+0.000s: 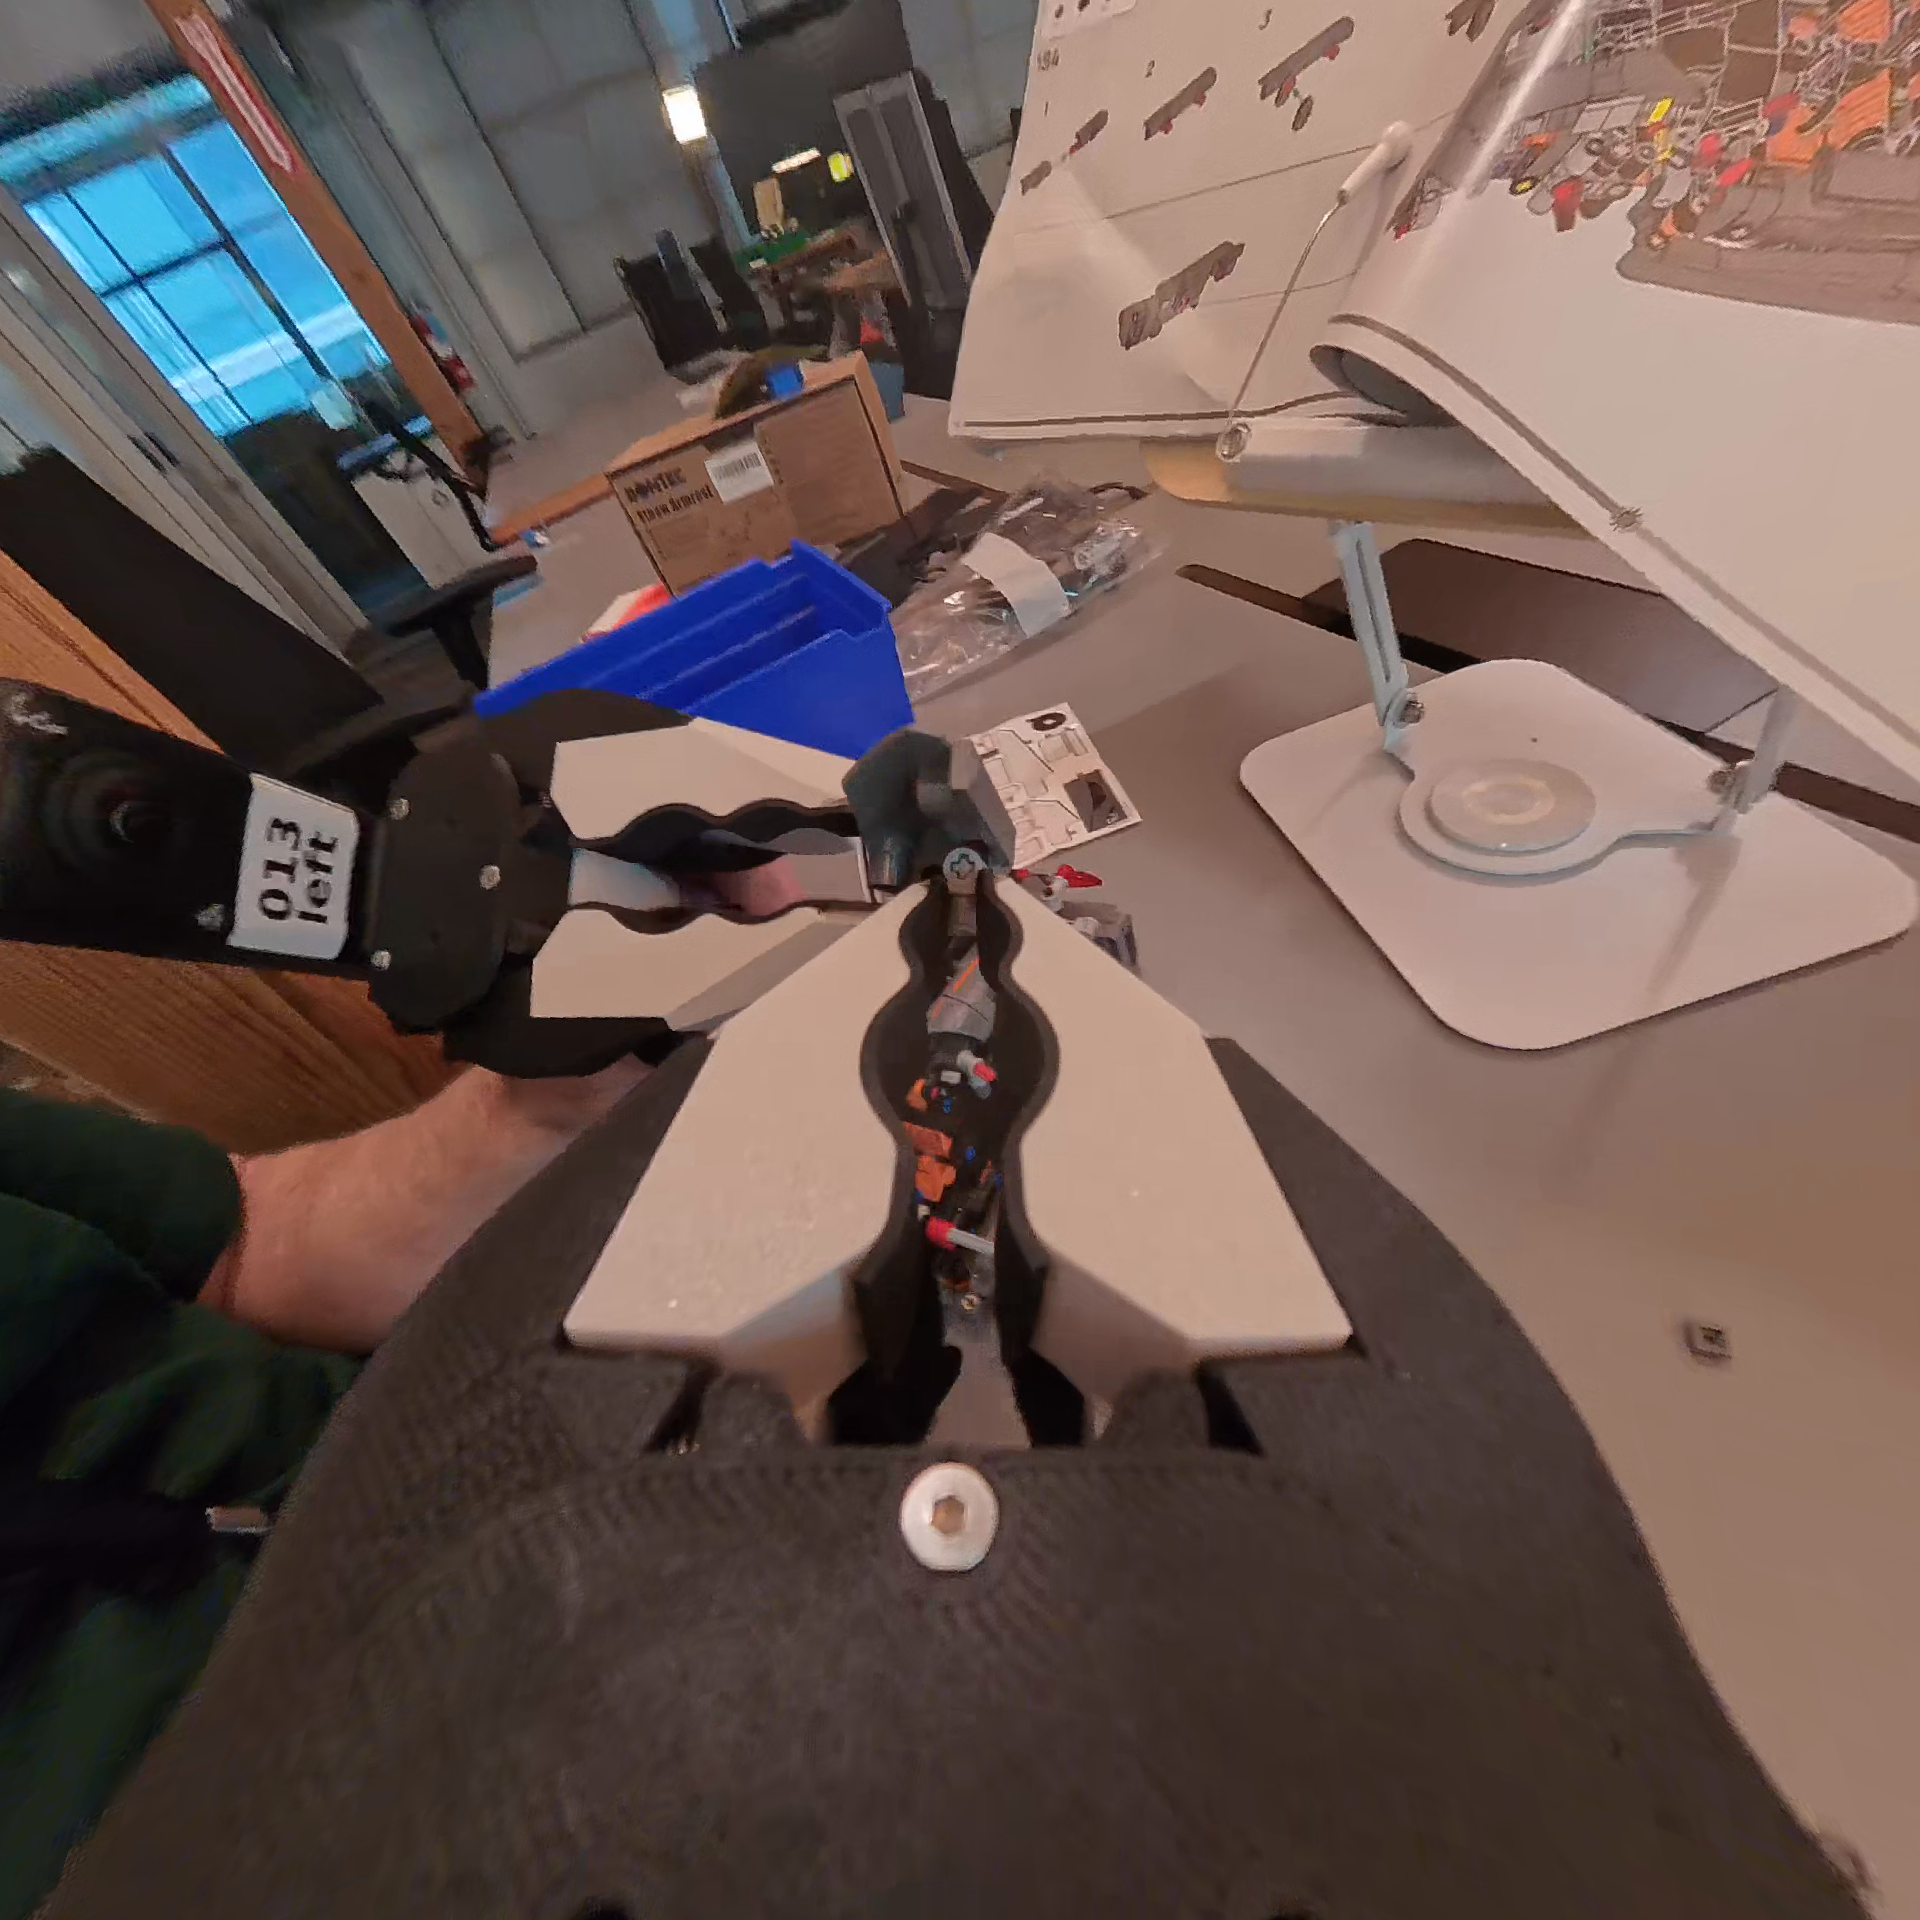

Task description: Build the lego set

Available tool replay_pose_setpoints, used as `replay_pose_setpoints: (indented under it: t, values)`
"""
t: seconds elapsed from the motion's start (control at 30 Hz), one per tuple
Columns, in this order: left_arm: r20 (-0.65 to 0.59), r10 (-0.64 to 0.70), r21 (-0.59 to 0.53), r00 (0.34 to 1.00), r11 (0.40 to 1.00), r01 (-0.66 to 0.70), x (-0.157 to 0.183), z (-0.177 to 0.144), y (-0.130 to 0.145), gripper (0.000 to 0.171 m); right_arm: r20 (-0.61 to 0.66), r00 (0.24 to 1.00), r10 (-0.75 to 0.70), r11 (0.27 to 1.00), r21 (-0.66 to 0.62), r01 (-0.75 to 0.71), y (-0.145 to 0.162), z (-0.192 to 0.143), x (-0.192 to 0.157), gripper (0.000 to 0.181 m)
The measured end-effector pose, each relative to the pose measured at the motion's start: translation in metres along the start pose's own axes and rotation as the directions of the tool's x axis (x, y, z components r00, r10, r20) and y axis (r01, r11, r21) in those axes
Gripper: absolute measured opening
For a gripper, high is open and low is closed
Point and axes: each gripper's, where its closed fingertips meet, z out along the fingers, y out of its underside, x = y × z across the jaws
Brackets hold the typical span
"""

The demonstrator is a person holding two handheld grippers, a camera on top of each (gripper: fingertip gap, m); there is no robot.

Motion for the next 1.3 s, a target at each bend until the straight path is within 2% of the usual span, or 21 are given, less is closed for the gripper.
replay_pose_setpoints:
  t: [0.1,0.17,0.23,0.53,0.9,1.0,1.07,1.17,1.3]
  values:
    - [-0.009,0.028,-0.039,1.0,0.999,-0.028,0.003,0.005,0.008,0.023,0.05,0.997,0.064,0.997,0.044,-0.067,-0.004,-0.002,-0.002,0.002]
    - [-0.015,0.029,-0.049,0.999,0.998,-0.029,0.003,0.004,0.009,0.015,0.064,0.995,0.075,0.997,0.018,-0.077,0.001,-0.001,-0.003,0.002]
    - [-0.019,0.045,-0.051,0.999,0.998,-0.046,0.003,0.003,0.01,0.014,0.071,0.994,0.083,0.996,0.015,-0.084,0.003,-0.001,-0.004,0.002]
    - [-0.018,0.111,-0.097,0.994,0.989,-0.112,0.009,0.007,0.015,0.014,0.015,0.998,0.068,0.998,-0.006,-0.068,0.007,-0.001,0.004,0.004]
    - [0.002,0.139,-0.094,0.99,0.986,-0.138,0.011,0.008,0.013,0.014,-0.037,0.997,0.064,0.997,-0.028,-0.065,0.011,0.0,0.01,0.004]
    - [0.003,0.135,-0.088,0.991,0.987,-0.134,0.01,0.008,0.012,0.014,-0.018,0.997,0.081,0.996,-0.026,-0.082,0.011,0.0,0.009,0.005]
    - [0.009,0.139,-0.075,0.99,0.988,-0.138,0.01,0.007,0.009,0.014,-0.008,0.994,0.113,0.993,-0.024,-0.114,0.011,0.0,0.01,0.012]
    - [0.0,0.147,-0.074,0.989,0.986,-0.147,0.013,0.007,0.01,0.014,0.021,0.991,0.13,0.991,-0.034,-0.129,0.012,0.0,0.007,0.005]
    - [-0.005,0.137,-0.062,0.991,0.989,-0.137,0.013,0.007,0.009,0.014,0.048,0.987,0.151,0.988,-0.035,-0.15,0.013,-0.002,0.006,0.004]
